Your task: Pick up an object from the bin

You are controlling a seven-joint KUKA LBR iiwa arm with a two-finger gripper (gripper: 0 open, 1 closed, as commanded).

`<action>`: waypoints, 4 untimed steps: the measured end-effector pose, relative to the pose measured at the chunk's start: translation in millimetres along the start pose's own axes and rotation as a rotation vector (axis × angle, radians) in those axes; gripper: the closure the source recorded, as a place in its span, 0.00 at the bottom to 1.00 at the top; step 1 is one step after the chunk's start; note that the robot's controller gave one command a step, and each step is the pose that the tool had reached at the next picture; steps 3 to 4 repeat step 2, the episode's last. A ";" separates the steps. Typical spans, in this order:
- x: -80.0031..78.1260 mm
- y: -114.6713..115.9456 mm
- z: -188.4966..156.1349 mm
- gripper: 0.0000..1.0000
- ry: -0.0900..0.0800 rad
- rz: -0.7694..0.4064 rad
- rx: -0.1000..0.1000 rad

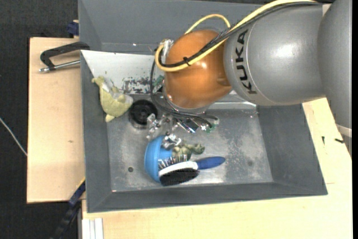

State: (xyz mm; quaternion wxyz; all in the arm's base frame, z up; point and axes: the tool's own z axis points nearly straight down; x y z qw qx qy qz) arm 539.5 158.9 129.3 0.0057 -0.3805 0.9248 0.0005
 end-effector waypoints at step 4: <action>-44.4 11.2 -87.4 1.00 0.002 -0.267 -0.003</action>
Offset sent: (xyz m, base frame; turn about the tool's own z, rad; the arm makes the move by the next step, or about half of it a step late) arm 0.0240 0.0092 0.0759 -0.0126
